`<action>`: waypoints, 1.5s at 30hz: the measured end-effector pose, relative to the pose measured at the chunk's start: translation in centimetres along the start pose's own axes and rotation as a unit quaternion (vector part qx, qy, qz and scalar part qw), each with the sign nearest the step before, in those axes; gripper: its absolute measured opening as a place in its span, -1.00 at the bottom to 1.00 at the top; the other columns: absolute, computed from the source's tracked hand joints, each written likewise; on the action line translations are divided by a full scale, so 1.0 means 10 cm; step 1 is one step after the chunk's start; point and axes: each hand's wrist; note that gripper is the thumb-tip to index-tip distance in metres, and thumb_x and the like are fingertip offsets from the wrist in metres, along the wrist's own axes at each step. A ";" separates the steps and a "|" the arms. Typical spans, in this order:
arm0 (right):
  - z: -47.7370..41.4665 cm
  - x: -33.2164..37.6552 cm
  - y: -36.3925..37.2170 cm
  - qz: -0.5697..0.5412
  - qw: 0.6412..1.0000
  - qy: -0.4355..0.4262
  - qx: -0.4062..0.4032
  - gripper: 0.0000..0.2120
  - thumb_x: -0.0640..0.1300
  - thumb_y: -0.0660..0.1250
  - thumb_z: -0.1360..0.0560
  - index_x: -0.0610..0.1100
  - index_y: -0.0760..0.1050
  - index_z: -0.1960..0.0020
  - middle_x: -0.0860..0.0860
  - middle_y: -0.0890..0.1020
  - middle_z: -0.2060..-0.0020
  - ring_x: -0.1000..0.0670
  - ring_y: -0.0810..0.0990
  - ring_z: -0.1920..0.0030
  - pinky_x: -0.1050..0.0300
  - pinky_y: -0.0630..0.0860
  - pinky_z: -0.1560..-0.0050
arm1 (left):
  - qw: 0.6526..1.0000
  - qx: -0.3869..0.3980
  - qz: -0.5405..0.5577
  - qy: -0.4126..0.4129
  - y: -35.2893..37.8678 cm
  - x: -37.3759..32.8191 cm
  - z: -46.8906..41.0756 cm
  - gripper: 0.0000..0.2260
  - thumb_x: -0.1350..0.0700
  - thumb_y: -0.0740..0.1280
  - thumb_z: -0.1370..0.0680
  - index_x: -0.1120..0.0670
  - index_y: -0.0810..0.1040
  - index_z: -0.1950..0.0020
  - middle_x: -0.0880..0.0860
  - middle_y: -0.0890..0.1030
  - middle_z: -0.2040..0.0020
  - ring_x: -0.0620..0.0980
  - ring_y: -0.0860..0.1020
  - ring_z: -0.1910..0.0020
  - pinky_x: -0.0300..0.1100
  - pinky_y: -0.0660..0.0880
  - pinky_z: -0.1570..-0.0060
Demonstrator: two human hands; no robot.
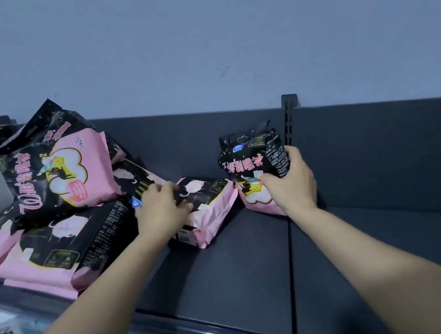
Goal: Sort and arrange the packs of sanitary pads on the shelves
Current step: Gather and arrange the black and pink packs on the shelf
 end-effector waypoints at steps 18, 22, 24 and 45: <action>0.25 -0.08 -0.50 -0.076 0.993 0.075 -0.052 -0.60 -0.26 0.39 -0.29 0.02 0.46 -0.08 0.10 0.60 0.10 -0.02 0.54 0.07 0.11 0.42 0.11 | 0.856 0.309 0.398 -0.114 0.14 -0.32 0.02 -0.18 0.23 0.59 -0.32 0.08 0.24 -0.48 0.10 0.58 -0.20 0.07 0.64 -0.02 -0.02 0.60 -0.02; 0.35 -0.09 -0.60 -0.112 0.987 0.088 -0.077 -0.59 -0.28 0.39 -0.27 0.02 0.46 -0.05 0.15 0.58 0.15 0.09 0.53 0.15 0.11 0.43 0.14 | 0.885 0.112 0.451 -0.025 -0.05 -0.56 0.00 -0.03 0.45 0.49 -0.32 0.02 0.07 -0.57 0.03 0.46 -0.27 -0.03 0.57 0.02 -0.14 0.51 0.01; 0.39 -0.08 -0.62 -0.128 0.983 0.096 -0.085 -0.59 -0.29 0.39 -0.27 0.00 0.46 -0.05 0.14 0.58 0.17 0.07 0.54 0.15 0.10 0.47 0.12 | 0.922 0.021 0.377 0.084 -0.20 -0.67 0.00 0.01 0.42 0.50 -0.31 -0.07 0.03 -0.57 0.02 0.45 -0.19 -0.07 0.55 0.01 -0.12 0.51 -0.04; 0.58 -0.17 -0.63 -0.209 0.970 0.125 -0.007 -0.68 -0.07 0.50 -0.30 0.07 0.50 -0.01 0.10 0.67 0.07 0.02 0.65 0.03 0.02 0.58 -0.03 | 0.880 0.470 0.055 0.034 -0.16 -0.49 -0.26 0.07 -0.19 0.68 0.08 0.15 0.45 -0.35 0.03 0.60 -0.25 0.07 0.57 -0.22 0.02 0.47 -0.28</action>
Point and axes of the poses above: each hand's wrist, its own z-axis away from the middle knuckle, its own y-axis out of the palm, x = y × z
